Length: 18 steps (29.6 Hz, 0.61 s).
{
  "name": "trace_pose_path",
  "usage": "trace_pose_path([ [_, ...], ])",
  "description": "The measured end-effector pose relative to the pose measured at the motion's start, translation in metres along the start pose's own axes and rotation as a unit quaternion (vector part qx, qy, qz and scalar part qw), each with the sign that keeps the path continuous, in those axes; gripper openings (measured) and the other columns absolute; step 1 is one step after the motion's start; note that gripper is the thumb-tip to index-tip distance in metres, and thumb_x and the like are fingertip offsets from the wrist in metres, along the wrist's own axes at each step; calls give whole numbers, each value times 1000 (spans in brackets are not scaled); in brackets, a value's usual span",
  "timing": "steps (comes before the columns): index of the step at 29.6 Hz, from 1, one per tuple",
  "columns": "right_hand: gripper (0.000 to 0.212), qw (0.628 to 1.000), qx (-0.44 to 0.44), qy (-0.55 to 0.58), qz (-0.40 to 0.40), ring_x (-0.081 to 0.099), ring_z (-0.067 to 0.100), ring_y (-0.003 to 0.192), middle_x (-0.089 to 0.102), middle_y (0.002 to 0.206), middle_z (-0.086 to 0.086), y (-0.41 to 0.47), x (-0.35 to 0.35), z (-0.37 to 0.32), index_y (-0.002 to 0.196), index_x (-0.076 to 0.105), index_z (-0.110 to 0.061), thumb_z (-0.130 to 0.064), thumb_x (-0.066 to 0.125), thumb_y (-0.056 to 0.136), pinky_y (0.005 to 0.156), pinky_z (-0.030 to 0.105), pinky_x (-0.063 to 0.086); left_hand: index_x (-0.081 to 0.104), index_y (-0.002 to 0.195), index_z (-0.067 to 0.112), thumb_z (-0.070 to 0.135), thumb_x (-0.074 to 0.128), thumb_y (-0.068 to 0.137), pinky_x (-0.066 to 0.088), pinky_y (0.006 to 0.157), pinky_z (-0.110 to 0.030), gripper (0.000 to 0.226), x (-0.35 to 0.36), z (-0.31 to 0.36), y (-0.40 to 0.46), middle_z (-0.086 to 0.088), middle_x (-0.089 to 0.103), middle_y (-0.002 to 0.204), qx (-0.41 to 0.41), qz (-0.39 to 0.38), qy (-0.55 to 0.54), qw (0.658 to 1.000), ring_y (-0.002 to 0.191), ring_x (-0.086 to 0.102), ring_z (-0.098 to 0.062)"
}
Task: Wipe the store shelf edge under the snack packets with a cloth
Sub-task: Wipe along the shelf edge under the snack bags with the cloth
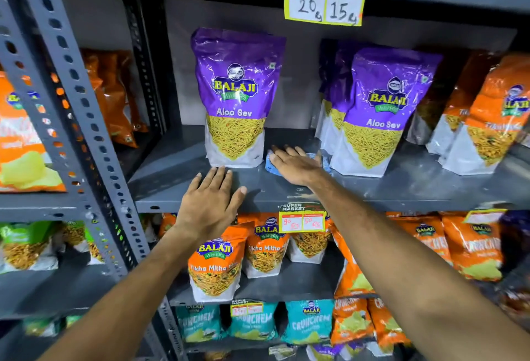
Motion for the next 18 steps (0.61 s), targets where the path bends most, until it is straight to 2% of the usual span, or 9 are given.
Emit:
trace_pose_path([
  [5, 59, 999, -46, 21, -12, 2, 14, 156, 8, 168, -16, -28, 5, 0, 154, 12, -53, -70, 9, 98, 117, 65, -7, 18, 160, 13, 66, -4, 94, 5, 130, -45, 88, 0, 0, 0, -7, 15, 170, 3, -7, 1, 1000, 158, 9, -20],
  [8, 54, 995, -77, 60, 1, 10, 11, 155, 21, 165, -17, -42, 2, 5, 151, 26, -52, -67, 19, 100, 119, 61, -5, 18, 160, 14, 66, -5, 94, 6, 130, -45, 88, 1, -1, 0, -7, 15, 170, 0, -9, 5, 1000, 158, 9, -20],
  [11, 47, 989, -96, 107, 29, 23, 10, 152, 39, 158, -15, -54, -5, 14, 145, 46, -44, -59, 33, 102, 122, 59, 4, 18, 160, 14, 67, -5, 93, 6, 130, -45, 88, 0, 0, 0, -6, 16, 170, -2, -9, 4, 1000, 158, 9, -19],
  [14, 43, 987, -100, 114, 52, 38, 13, 146, 53, 149, -12, -59, -8, 19, 138, 56, -40, -56, 37, 103, 121, 60, 15, 17, 161, 15, 68, -6, 92, 6, 130, -45, 90, 1, 0, 0, -5, 16, 170, -3, -12, -1, 1000, 158, 9, -19],
  [16, 41, 982, -75, 151, 81, 55, 18, 131, 64, 137, -8, -65, -20, 21, 131, 64, -38, -54, 41, 102, 116, 55, 30, 18, 161, 15, 69, -6, 92, 6, 130, -45, 90, 1, -1, 1, -5, 16, 170, -2, -12, -2, 1000, 158, 9, -19],
  [18, 34, 969, -72, 209, 108, 62, 17, 111, 71, 119, -8, -75, -36, 6, 117, 71, -39, -52, 43, 102, 104, 45, 44, 19, 160, 15, 68, -6, 92, 6, 130, -45, 91, 1, -1, 0, -6, 17, 170, -2, -8, -2, 1000, 158, 10, -19],
])
Point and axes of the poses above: each hand's wrist, its own y-axis towards the middle knuckle, its own x-axis out of the palm, z = x × y, the point moved 9 cm from there along y, towards the middle knuckle
